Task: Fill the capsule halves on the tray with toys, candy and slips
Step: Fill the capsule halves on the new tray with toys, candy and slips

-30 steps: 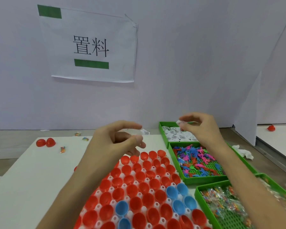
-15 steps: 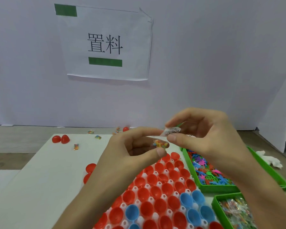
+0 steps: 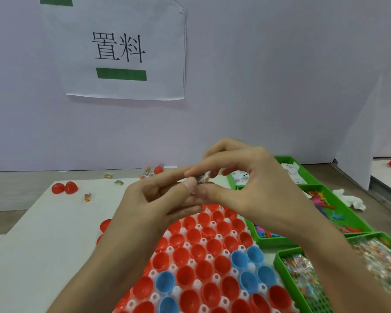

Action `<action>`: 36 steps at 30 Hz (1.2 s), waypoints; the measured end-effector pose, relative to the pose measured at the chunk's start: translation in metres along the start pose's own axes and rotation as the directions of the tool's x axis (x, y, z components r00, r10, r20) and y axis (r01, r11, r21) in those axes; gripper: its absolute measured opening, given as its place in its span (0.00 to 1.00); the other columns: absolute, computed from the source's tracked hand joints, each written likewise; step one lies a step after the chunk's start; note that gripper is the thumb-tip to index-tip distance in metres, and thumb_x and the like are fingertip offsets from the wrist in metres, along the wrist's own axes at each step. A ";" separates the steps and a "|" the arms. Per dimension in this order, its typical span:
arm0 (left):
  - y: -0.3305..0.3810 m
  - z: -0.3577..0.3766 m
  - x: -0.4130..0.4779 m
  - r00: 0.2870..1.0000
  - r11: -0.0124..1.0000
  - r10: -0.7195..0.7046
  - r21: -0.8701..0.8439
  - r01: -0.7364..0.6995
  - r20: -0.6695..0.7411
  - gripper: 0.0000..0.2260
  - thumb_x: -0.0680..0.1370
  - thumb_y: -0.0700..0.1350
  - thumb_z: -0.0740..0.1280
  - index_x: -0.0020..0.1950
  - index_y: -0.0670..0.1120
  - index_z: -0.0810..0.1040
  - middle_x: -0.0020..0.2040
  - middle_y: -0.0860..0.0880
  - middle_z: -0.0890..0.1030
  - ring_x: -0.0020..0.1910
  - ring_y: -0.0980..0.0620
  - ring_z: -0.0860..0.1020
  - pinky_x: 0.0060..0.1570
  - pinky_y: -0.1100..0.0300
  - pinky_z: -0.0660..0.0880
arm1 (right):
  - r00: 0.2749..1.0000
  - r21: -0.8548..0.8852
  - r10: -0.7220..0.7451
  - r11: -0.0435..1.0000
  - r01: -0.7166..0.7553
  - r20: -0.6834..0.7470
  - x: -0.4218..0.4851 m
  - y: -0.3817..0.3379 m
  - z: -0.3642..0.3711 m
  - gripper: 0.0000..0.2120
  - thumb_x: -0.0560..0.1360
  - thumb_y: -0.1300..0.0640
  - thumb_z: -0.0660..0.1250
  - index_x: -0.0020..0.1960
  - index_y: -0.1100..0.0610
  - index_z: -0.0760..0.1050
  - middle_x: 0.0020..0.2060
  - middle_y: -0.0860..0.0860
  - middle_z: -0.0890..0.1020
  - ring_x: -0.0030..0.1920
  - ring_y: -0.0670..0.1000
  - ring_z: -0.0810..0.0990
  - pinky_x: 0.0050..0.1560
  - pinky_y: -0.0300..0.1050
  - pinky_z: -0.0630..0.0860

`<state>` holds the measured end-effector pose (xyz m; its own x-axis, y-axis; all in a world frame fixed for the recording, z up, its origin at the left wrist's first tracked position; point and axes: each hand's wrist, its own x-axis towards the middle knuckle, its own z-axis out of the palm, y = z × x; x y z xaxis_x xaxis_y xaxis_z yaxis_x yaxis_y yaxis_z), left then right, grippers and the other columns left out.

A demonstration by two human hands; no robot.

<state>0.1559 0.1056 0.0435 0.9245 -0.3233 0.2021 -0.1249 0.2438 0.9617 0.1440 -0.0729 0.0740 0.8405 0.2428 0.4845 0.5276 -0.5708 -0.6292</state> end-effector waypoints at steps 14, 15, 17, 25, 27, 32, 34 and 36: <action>-0.006 -0.002 0.002 0.989 0.989 0.101 0.118 -0.088 -0.108 0.08 0.70 0.46 0.69 0.47 0.51 0.83 0.41 0.42 0.86 0.38 0.46 0.84 0.44 0.61 0.81 | 0.778 -0.449 0.608 0.745 -0.492 0.156 -0.009 0.120 -0.059 0.06 0.75 0.55 0.73 0.46 0.44 0.82 0.45 0.42 0.84 0.46 0.41 0.82 0.46 0.38 0.75; -0.006 -0.001 0.002 0.989 0.988 0.105 0.126 -0.092 -0.103 0.07 0.69 0.46 0.69 0.45 0.50 0.84 0.40 0.42 0.86 0.38 0.46 0.85 0.43 0.61 0.81 | 0.725 -0.481 0.655 0.716 -0.507 0.211 -0.012 0.127 -0.056 0.06 0.75 0.55 0.74 0.46 0.44 0.82 0.46 0.44 0.84 0.46 0.42 0.82 0.45 0.38 0.75; -0.006 0.000 0.002 0.990 0.985 0.109 0.143 -0.095 -0.092 0.07 0.68 0.47 0.69 0.43 0.49 0.84 0.40 0.43 0.86 0.38 0.46 0.85 0.42 0.63 0.81 | 0.651 -0.515 0.704 0.685 -0.516 0.283 -0.016 0.138 -0.049 0.06 0.73 0.56 0.76 0.47 0.46 0.83 0.46 0.45 0.84 0.47 0.43 0.82 0.47 0.40 0.77; -0.008 0.002 0.001 0.988 0.982 0.110 0.166 -0.090 -0.111 0.08 0.69 0.47 0.69 0.45 0.51 0.86 0.40 0.44 0.86 0.38 0.47 0.85 0.41 0.62 0.81 | 0.629 -0.478 0.724 0.675 -0.562 0.282 -0.018 0.147 -0.041 0.10 0.68 0.62 0.79 0.46 0.53 0.82 0.40 0.49 0.85 0.44 0.50 0.85 0.54 0.51 0.81; -0.008 0.004 0.001 0.989 0.983 0.103 0.165 -0.084 -0.111 0.08 0.69 0.47 0.69 0.45 0.51 0.86 0.40 0.44 0.86 0.38 0.47 0.85 0.41 0.63 0.81 | 0.628 -0.480 0.726 0.672 -0.564 0.279 -0.018 0.148 -0.039 0.10 0.68 0.61 0.79 0.46 0.53 0.81 0.40 0.50 0.84 0.44 0.51 0.84 0.52 0.51 0.81; -0.009 0.005 0.002 0.985 0.986 0.087 0.153 -0.064 -0.151 0.10 0.70 0.47 0.67 0.45 0.47 0.86 0.40 0.43 0.86 0.39 0.46 0.85 0.41 0.62 0.81 | 0.679 -0.482 0.696 0.690 -0.540 0.235 -0.018 0.154 -0.040 0.08 0.70 0.60 0.78 0.42 0.50 0.81 0.40 0.47 0.83 0.42 0.47 0.83 0.45 0.43 0.79; -0.009 0.004 0.002 0.984 0.990 0.069 0.136 -0.047 -0.164 0.10 0.71 0.47 0.66 0.46 0.47 0.86 0.41 0.42 0.86 0.40 0.45 0.85 0.42 0.61 0.81 | 0.705 -0.478 0.679 0.697 -0.534 0.203 -0.017 0.154 -0.042 0.07 0.71 0.60 0.77 0.42 0.49 0.82 0.41 0.47 0.84 0.43 0.46 0.82 0.42 0.40 0.77; -0.009 0.003 0.003 0.986 0.989 0.063 0.142 -0.041 -0.157 0.09 0.73 0.44 0.66 0.46 0.47 0.86 0.41 0.42 0.86 0.40 0.45 0.85 0.42 0.61 0.81 | 0.737 -0.454 0.659 0.708 -0.541 0.150 -0.015 0.151 -0.046 0.08 0.72 0.61 0.76 0.42 0.49 0.81 0.40 0.46 0.84 0.41 0.44 0.82 0.38 0.35 0.75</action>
<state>0.1585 0.1001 0.0362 0.9599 -0.1595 0.2307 -0.2123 0.1242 0.9693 0.2050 -0.1986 -0.0007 0.9856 -0.0798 -0.1489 -0.1374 -0.8914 -0.4318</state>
